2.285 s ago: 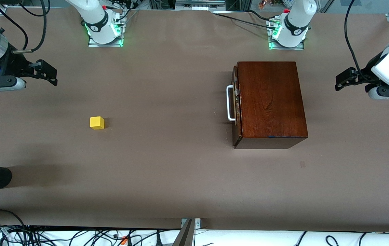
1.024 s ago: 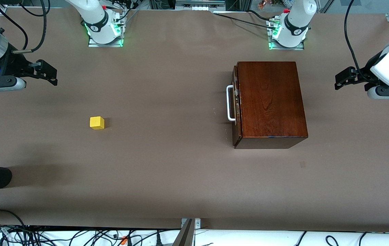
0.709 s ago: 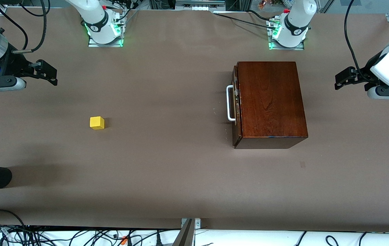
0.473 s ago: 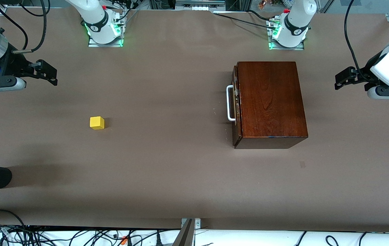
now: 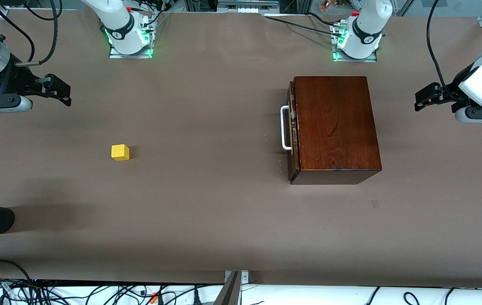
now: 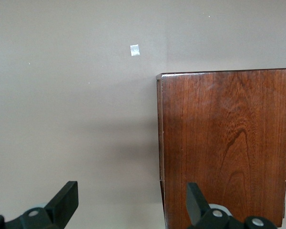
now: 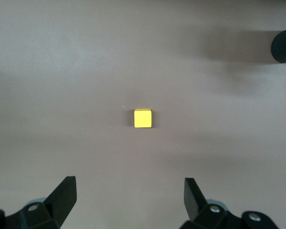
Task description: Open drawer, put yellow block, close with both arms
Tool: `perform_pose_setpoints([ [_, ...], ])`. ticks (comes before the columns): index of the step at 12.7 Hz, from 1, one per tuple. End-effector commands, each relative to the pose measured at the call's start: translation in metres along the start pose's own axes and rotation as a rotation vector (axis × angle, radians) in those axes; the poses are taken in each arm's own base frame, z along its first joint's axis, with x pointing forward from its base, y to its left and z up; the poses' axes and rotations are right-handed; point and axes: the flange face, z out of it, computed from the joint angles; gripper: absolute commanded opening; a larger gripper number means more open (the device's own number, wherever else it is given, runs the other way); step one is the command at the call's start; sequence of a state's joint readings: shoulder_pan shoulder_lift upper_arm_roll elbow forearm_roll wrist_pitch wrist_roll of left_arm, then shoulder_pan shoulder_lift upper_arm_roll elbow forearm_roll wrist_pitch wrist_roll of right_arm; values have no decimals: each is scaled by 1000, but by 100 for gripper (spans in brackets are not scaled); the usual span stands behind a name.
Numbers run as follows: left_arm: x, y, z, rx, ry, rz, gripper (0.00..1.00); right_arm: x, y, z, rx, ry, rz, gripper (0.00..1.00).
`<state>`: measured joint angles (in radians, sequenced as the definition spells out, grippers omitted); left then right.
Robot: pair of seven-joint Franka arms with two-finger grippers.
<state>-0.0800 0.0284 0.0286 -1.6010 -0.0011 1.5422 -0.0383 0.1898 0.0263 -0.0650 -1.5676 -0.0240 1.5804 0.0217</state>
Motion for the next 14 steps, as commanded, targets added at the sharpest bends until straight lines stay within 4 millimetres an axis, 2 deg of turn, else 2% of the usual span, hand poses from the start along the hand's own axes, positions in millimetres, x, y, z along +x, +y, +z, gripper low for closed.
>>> perform_pose_setpoints([
  [1,-3,1,-5,13,-6,-9,100,1,1,-6,0,-3,11,100],
  [5,-4,11,-5,13,-7,-6,100,1,1,-6,0,-5,11,100],
  [7,-5,24,-5,14,-7,17,100,1,1,-6,0,-5,11,100],
  [8,-6,38,-4,16,-11,38,100,1,1,-6,0,-5,11,100],
  [10,-4,82,13,25,-46,22,100,1,1,-6,0,-5,11,100],
  [12,-5,144,37,34,-79,2,100,1,1,-6,0,-5,11,100],
  [14,-8,190,50,35,-97,4,100,1,-1,-6,1,-3,8,100],
])
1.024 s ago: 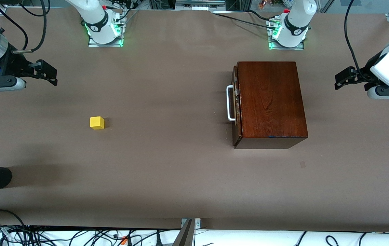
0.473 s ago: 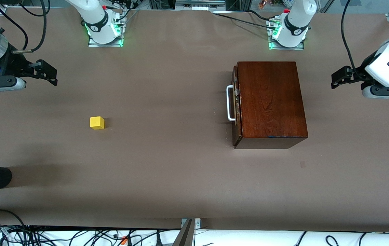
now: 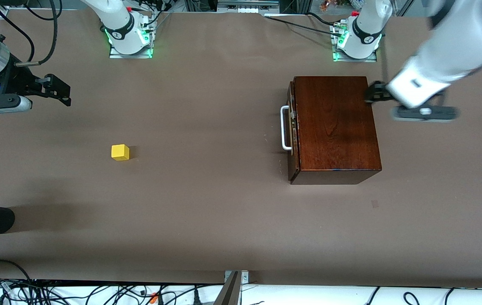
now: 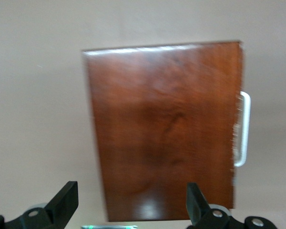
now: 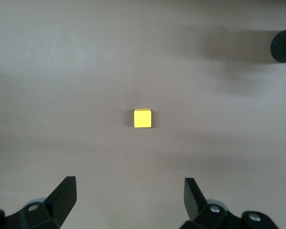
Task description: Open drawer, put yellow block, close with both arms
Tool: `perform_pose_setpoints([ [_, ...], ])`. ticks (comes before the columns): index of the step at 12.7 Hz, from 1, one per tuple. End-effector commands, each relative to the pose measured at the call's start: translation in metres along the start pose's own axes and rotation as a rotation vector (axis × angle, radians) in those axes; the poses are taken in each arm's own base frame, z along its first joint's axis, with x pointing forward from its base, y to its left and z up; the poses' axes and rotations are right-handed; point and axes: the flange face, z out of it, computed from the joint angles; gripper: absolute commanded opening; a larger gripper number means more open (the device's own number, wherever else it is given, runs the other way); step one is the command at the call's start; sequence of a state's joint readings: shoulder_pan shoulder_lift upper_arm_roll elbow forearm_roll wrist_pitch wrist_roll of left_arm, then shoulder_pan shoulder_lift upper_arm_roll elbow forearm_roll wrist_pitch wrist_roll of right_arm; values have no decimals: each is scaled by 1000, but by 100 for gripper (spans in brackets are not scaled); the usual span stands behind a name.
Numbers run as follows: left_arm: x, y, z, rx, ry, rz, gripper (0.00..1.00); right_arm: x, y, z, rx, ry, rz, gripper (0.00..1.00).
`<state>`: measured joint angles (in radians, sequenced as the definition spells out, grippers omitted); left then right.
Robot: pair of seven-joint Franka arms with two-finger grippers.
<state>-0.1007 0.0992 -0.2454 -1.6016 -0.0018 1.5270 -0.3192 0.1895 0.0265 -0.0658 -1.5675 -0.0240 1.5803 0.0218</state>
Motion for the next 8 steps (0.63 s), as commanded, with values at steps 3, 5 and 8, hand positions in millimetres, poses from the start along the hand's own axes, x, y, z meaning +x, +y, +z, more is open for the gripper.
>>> perform_pose_setpoints([
  [3,11,88,44,-1,-82,51,100,0,-6,-9,2,1,3,100],
  [5,8,134,66,-1,-68,-8,100,1,-5,-9,1,5,1,100],
  [8,-4,200,102,19,-31,-57,100,0,-5,-9,1,2,0,100],
])
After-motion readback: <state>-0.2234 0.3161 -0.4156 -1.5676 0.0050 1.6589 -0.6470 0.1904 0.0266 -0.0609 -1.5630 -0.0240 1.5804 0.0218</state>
